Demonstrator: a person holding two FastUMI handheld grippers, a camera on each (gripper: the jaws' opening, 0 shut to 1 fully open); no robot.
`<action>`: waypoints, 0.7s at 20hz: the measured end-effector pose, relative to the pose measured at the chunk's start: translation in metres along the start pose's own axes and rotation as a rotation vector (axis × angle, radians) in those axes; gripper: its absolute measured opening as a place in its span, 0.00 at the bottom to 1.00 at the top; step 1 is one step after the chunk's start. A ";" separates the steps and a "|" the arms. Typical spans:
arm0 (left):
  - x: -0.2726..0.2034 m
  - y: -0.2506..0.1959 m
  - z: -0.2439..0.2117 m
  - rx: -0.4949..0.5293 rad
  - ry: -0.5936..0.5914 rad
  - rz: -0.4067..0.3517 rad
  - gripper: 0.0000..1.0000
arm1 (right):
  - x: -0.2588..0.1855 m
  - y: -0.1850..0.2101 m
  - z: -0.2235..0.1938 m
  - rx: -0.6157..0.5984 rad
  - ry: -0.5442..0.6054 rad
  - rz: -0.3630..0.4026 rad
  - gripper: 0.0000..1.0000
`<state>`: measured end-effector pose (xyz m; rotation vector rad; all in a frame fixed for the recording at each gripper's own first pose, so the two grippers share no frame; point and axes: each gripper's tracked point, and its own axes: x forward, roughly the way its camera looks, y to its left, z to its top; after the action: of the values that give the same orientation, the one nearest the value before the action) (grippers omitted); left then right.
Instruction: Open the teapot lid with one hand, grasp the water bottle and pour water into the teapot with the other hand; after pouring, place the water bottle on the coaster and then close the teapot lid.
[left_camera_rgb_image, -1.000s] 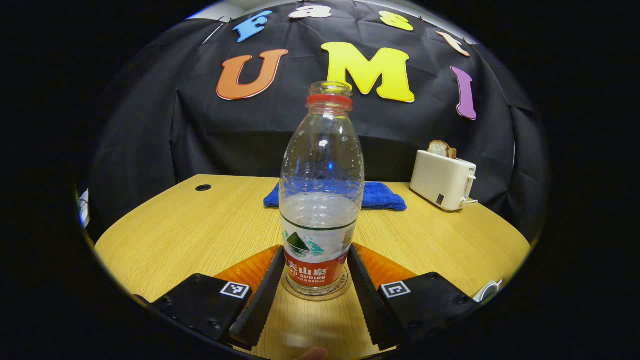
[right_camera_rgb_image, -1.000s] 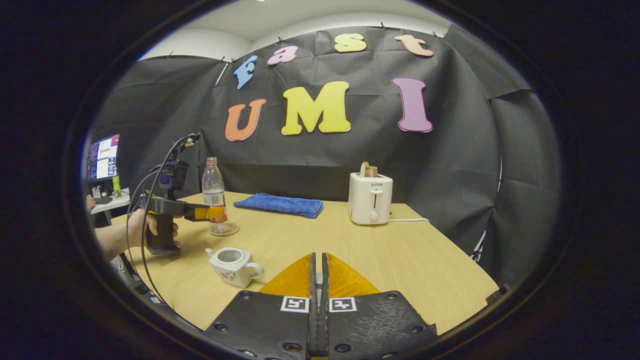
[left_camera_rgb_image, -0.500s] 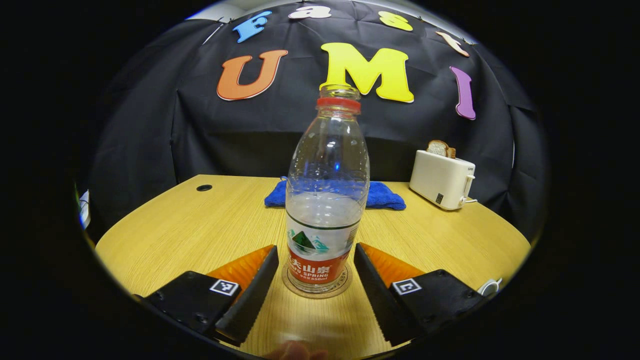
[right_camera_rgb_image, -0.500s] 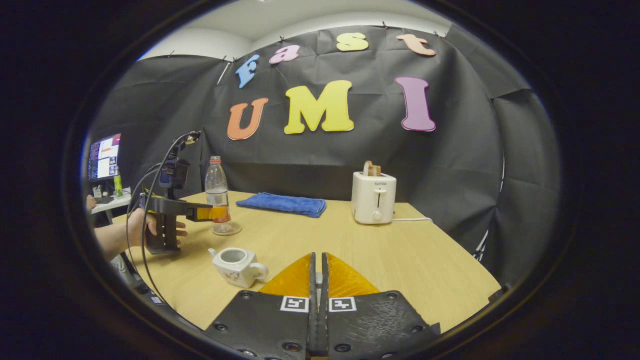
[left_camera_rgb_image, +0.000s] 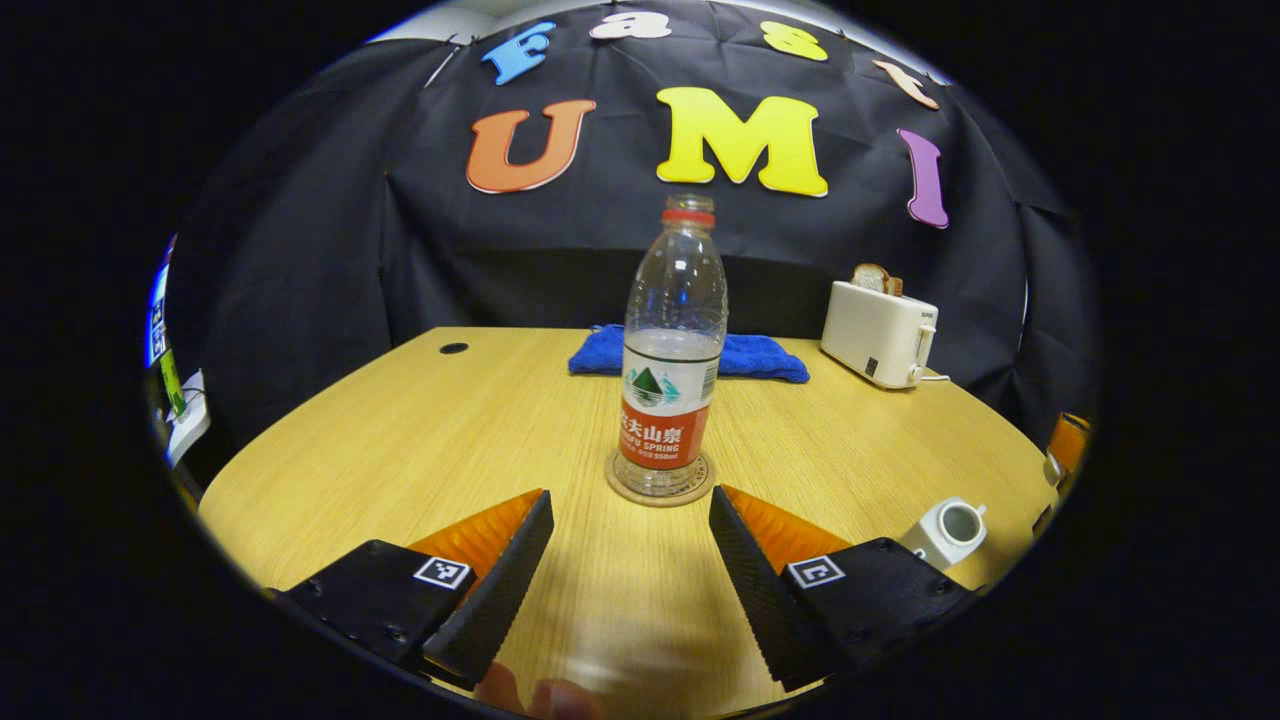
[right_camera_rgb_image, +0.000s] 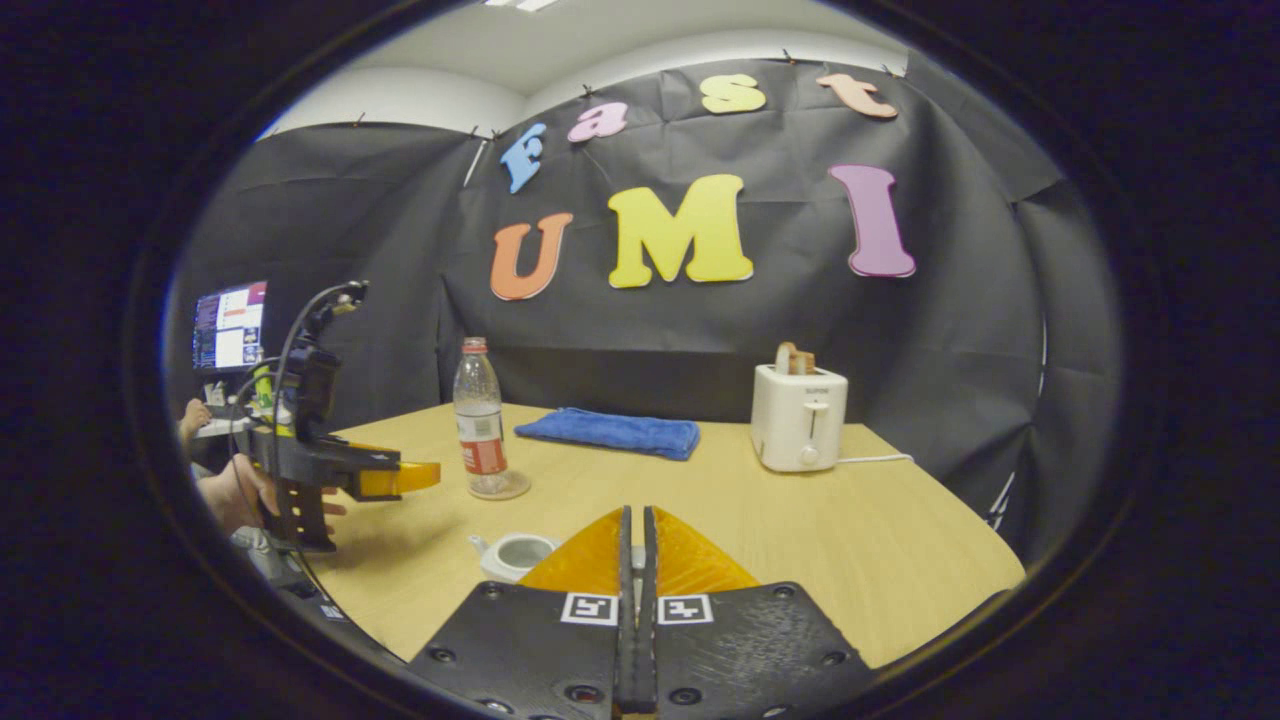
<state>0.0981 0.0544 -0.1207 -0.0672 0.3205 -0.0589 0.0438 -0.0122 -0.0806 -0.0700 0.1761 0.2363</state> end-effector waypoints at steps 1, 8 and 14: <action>-0.016 0.009 0.004 0.001 -0.036 0.023 0.99 | 0.009 0.009 0.002 0.000 0.001 0.026 0.00; -0.090 0.050 -0.003 -0.057 -0.130 0.142 0.99 | 0.049 0.065 0.001 -0.027 -0.014 0.163 0.00; -0.101 0.074 -0.011 -0.063 -0.114 0.200 0.99 | 0.055 0.080 -0.017 -0.048 0.000 0.199 0.00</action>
<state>0.0028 0.1348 -0.1051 -0.1007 0.2133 0.1526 0.0742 0.0764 -0.1107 -0.1004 0.1780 0.4387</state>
